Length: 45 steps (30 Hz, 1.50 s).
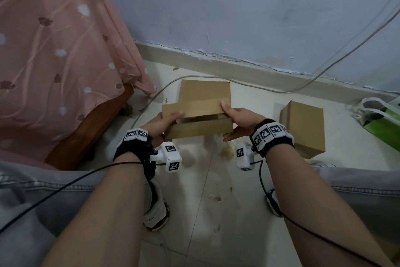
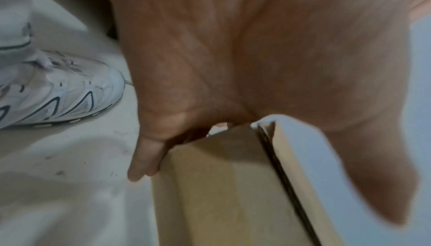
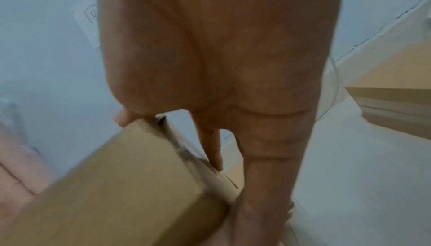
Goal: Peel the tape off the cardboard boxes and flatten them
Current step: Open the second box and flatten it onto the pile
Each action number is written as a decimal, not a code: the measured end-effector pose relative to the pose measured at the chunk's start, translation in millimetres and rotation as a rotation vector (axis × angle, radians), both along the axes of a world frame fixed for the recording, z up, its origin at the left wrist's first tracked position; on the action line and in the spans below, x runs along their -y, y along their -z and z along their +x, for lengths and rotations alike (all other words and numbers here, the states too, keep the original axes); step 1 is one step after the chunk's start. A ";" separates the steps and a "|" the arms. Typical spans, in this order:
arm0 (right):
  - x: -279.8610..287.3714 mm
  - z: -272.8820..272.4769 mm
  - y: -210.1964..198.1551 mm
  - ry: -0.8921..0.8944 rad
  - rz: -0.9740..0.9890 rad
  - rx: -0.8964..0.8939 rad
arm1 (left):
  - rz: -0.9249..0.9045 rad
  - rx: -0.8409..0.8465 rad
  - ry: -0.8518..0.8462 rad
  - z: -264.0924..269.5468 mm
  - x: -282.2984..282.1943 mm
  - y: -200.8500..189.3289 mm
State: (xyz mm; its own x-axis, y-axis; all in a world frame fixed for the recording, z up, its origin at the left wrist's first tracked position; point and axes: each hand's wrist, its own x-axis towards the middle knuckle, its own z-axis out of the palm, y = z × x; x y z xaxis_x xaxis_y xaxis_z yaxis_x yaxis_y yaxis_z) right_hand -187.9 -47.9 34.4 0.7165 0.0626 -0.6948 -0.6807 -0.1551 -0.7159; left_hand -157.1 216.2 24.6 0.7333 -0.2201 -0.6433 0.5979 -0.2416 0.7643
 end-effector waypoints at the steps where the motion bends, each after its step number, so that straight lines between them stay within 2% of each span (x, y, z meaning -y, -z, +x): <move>1: 0.6 -0.1 3.0 -0.022 -0.004 0.003 | 0.077 0.050 0.070 0.9 -1.8 -0.2; 3: 0.5 -0.7 4.8 -0.094 -0.020 0.010 | 0.204 0.108 0.106 1.7 -4.3 -0.6; 6: -7.0 0.4 2.4 -0.161 -0.137 0.041 | 0.207 0.125 -0.018 2.3 -1.0 -1.9; 12: -30.1 -1.1 -10.6 -0.165 -0.353 0.196 | 0.401 0.170 -0.044 5.3 -2.7 2.2; 14: -32.1 0.6 -9.3 -0.145 -0.403 0.185 | 0.468 0.148 0.024 5.5 -4.6 -1.5; 18: -29.4 2.2 -3.9 -0.068 -0.469 0.200 | 0.552 0.074 0.278 8.3 -7.8 -12.1; 21: -29.3 4.6 -1.1 0.012 -0.453 0.195 | 0.525 0.062 0.325 13.4 -7.6 -14.7; 24: -29.9 6.5 -0.8 0.055 -0.461 0.222 | 0.575 0.060 0.405 15.8 -4.8 -17.4; 28: -35.8 7.6 1.8 0.095 -0.420 0.215 | 0.645 0.093 0.318 10.2 -1.7 -16.4; 32: -44.8 11.7 4.1 0.068 -0.514 0.228 | 0.618 0.077 0.157 6.5 8.5 -9.4; 35: -48.7 13.8 2.5 0.003 -0.588 0.229 | 0.657 0.096 0.133 15.4 7.8 9.7; 39: -50.1 13.5 4.3 -0.045 -0.675 0.157 | 0.609 0.096 0.127 12.0 17.0 4.7; 45: -41.2 16.2 -9.3 0.005 -0.499 0.097 | 0.623 0.082 0.193 14.8 17.4 -0.2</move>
